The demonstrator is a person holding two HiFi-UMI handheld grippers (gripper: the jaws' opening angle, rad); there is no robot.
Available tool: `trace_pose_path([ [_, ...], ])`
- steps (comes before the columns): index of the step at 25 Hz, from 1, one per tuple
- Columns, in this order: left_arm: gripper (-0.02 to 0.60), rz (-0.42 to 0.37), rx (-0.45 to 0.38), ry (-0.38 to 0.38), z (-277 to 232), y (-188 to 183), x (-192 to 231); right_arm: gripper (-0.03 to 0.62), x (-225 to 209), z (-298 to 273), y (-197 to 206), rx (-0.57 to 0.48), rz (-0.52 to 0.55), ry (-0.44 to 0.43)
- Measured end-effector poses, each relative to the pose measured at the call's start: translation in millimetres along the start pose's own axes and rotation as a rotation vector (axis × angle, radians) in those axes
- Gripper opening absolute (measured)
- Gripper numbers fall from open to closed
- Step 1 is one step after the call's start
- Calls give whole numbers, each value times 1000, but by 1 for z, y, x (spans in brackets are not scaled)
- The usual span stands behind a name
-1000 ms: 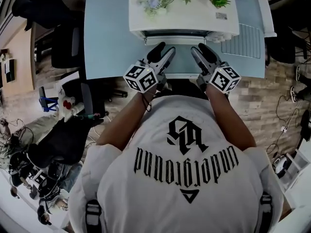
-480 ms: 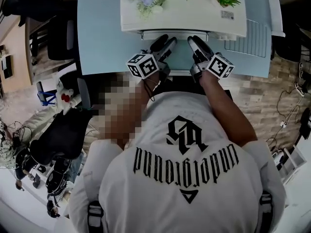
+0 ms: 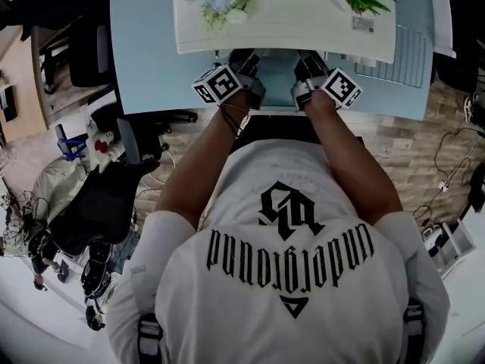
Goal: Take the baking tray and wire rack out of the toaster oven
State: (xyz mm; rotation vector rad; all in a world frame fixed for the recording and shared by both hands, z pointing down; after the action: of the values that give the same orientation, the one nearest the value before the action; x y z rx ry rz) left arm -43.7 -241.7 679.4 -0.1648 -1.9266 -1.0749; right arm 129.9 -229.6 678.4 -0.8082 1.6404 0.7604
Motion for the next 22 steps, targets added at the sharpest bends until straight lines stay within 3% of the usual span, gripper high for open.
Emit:
trace_pose_path([
  [3, 226, 74, -31, -6, -10, -4, 8, 153, -1, -14, -5, -14, -14, -36],
  [10, 215, 194, -85, -10, -19, -8, 17, 137, -11, -23, -17, -64, -85, -19],
  [16, 105, 232, -104, -53, -19, -6, 25, 89, -16, -26, -13, -90, -165, 3],
  [22, 95, 248, -107, -50, -19, -5, 27, 84, -19, -23, -15, -97, -127, 36],
])
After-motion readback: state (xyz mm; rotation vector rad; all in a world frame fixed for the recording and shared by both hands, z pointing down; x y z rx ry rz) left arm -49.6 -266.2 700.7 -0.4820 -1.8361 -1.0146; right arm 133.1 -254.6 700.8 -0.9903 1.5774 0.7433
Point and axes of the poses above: the fingertips, and each gripper's own axes: z backward along the fingers, x to its left, y out of its underside, the point moved 5 cm from there along z, backward along the fingers, and after that the axes turned 13 degrees about -z, right-handed, at the moved point
